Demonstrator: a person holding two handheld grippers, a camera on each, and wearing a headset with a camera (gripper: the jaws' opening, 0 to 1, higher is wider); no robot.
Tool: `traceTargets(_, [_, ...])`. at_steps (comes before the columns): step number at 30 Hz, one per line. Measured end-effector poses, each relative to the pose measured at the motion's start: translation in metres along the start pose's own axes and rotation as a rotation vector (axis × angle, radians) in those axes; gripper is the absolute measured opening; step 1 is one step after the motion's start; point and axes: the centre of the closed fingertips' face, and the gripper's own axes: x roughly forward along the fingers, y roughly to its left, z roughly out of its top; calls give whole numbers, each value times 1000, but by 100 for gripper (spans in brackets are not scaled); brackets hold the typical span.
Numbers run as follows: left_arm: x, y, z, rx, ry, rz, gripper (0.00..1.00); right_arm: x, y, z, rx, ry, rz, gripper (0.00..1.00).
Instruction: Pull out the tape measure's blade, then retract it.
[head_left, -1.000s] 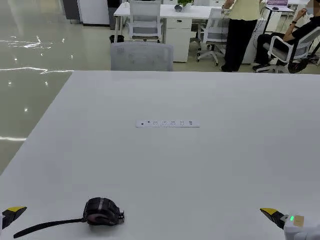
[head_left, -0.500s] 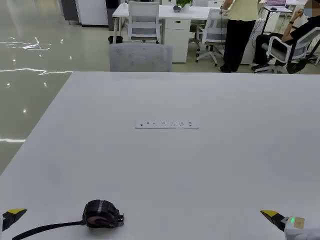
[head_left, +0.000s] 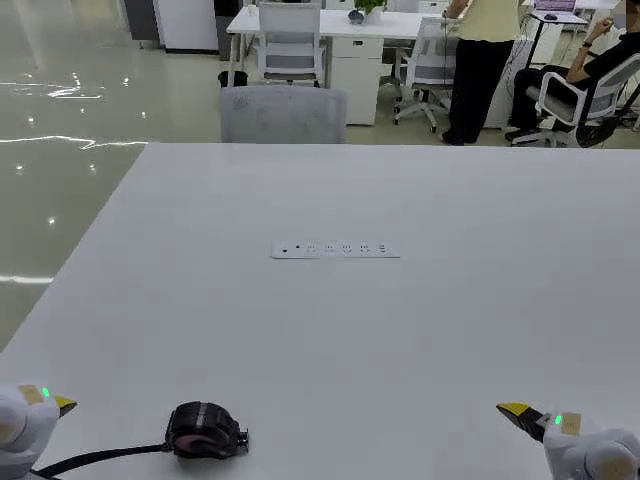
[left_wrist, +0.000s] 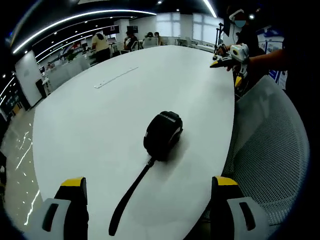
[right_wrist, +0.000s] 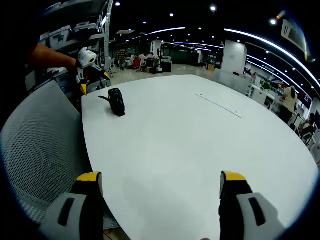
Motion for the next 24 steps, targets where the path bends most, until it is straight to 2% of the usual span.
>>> traceTargets(3, [3, 1, 14, 45, 4, -20, 100, 10, 8, 8, -8, 13, 37, 99])
traceTargets(5, [4, -1, 24, 58, -17, -46, 100, 16, 11, 13, -16, 17, 52, 98])
traceTargets(7, [6, -1, 32, 85, -16, -59, 99, 22, 16, 19, -29, 8, 78, 97])
traceTargets(8, [9, 9, 32, 155, 9, -12, 99, 26, 25, 26, -36, -12, 130, 95])
traceTargets(9, [10, 13, 32, 196, 35, 11, 99, 28, 30, 29, -31, -15, 159, 93])
traceTargets(10, [11, 12, 31, 212, 55, -5, 98, 30, 32, 30, -37, -11, 170, 91])
traceTargets(12, [16, 7, 33, 197, 54, -64, 94, 36, 32, 33, -76, 1, 173, 89])
traceTargets(14, [20, 0, 32, 191, 81, -108, 94, 43, 33, 38, -90, 5, 182, 90])
traceTargets(18, [32, -5, 35, 252, 95, -145, 91, 55, 34, 49, -108, -2, 202, 91])
traceTargets(22, [42, -13, 39, 379, 114, -194, 80, 69, 40, 58, -124, 0, 231, 91])
traceTargets(24, [47, -13, 39, 395, 132, -202, 79, 76, 43, 61, -138, 0, 247, 92])
